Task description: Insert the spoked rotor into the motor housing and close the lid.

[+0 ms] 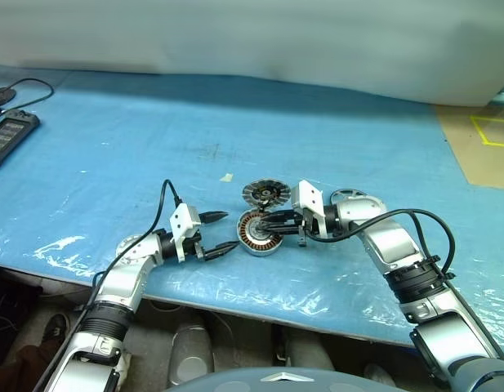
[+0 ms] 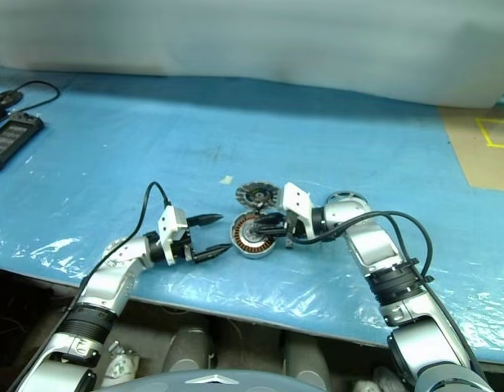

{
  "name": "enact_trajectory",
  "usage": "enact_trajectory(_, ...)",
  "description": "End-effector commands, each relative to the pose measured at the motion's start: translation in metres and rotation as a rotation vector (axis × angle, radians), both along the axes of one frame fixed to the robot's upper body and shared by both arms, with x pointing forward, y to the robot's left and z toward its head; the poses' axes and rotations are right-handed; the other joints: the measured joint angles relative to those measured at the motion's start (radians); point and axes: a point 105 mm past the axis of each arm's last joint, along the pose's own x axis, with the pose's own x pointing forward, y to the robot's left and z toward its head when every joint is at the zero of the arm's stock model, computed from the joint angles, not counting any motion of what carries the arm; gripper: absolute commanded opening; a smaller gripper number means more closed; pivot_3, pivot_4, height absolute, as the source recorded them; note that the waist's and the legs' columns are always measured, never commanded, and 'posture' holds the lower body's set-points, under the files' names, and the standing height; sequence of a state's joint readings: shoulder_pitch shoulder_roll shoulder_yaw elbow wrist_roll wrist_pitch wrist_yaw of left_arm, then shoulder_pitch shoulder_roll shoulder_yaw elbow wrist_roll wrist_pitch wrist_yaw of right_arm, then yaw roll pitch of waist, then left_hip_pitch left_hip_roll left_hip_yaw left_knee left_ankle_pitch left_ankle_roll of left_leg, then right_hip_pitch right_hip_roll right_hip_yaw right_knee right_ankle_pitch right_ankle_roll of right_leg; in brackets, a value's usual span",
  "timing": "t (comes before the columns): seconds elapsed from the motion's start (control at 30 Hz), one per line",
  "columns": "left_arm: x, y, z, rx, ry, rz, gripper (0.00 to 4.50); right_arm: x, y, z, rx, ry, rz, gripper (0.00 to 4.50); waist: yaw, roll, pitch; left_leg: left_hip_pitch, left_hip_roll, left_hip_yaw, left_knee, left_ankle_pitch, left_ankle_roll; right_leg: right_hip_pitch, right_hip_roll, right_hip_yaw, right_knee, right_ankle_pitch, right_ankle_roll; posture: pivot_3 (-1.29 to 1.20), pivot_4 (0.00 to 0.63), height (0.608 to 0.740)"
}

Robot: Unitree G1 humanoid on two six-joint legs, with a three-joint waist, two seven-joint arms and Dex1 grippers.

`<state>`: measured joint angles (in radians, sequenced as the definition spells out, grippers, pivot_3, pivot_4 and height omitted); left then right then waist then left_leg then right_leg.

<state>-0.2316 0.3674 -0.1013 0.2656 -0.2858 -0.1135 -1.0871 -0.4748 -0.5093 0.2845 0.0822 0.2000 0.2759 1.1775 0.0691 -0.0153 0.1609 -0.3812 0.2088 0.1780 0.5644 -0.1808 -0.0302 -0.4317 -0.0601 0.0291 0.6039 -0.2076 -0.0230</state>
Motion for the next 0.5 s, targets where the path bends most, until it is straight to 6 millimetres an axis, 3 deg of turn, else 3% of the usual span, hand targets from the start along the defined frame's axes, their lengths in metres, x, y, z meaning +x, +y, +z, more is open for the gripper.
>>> enact_trajectory(0.03,0.001,0.0,0.003,0.0,-0.021,-0.002,4.09,0.001,0.001,0.011,0.014,-0.043,0.007,0.9,0.0,0.0,0.0,0.0,0.0,0.0,0.0,0.0,0.0,0.0,0.0,0.0,0.0,0.0,0.0,0.0,0.15,0.74)
enact_trajectory(0.4,0.001,0.0,0.002,0.001,-0.02,-0.003,4.09,0.0,0.001,0.001,-0.009,-0.027,0.008,0.9,0.0,0.0,0.0,0.0,0.0,0.0,0.0,0.0,0.0,0.0,0.0,0.0,0.0,0.0,0.0,0.0,0.15,0.74)
enact_trajectory(0.5,0.001,0.0,0.002,0.002,-0.02,-0.001,4.09,0.001,0.001,-0.004,-0.018,-0.007,-0.001,0.34,0.0,0.0,0.0,0.0,0.0,0.0,0.0,0.0,0.0,0.0,0.0,0.0,0.0,0.0,0.0,0.0,0.15,0.74)
